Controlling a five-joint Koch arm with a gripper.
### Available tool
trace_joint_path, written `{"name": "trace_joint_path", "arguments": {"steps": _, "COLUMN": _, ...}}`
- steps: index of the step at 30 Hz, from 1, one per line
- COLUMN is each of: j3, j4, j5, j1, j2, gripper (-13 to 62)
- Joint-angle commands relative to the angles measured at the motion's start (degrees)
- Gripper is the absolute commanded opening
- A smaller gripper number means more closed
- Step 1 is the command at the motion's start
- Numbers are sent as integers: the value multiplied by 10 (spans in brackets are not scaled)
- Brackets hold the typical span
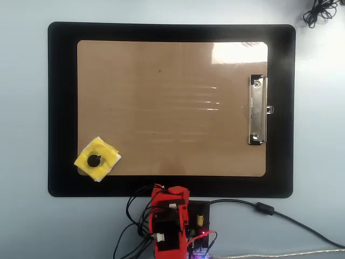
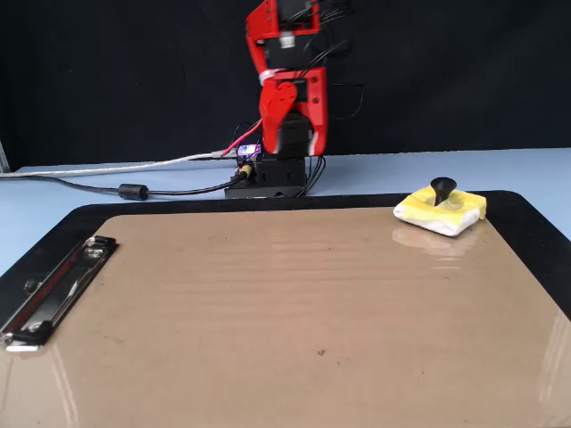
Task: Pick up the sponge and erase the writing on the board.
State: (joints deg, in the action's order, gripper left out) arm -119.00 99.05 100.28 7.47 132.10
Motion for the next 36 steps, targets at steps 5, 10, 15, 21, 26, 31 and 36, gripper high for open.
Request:
{"name": "trace_joint_path", "arguments": {"steps": 5, "j3": -70, "j4": -79, "j5": -301, "j1": -205, "j2": 20, "gripper": 345}}
{"name": "trace_joint_path", "arguments": {"steps": 10, "j3": -200, "j4": -180, "j5": -323, "j1": -262, "j2": 20, "gripper": 344}}
{"name": "trace_joint_path", "arguments": {"steps": 15, "j3": -211, "j4": -210, "j5": -325, "j1": -258, "j2": 21, "gripper": 344}}
{"name": "trace_joint_path", "arguments": {"steps": 21, "j3": -212, "j4": -210, "j5": -323, "j1": -257, "j2": 21, "gripper": 344}}
{"name": "trace_joint_path", "arguments": {"steps": 26, "j3": -213, "j4": -209, "j5": -323, "j1": -258, "j2": 22, "gripper": 344}}
{"name": "trace_joint_path", "arguments": {"steps": 31, "j3": -213, "j4": -209, "j5": -323, "j1": -258, "j2": 22, "gripper": 344}}
{"name": "trace_joint_path", "arguments": {"steps": 36, "j3": -213, "j4": -209, "j5": -323, "j1": -258, "j2": 22, "gripper": 344}}
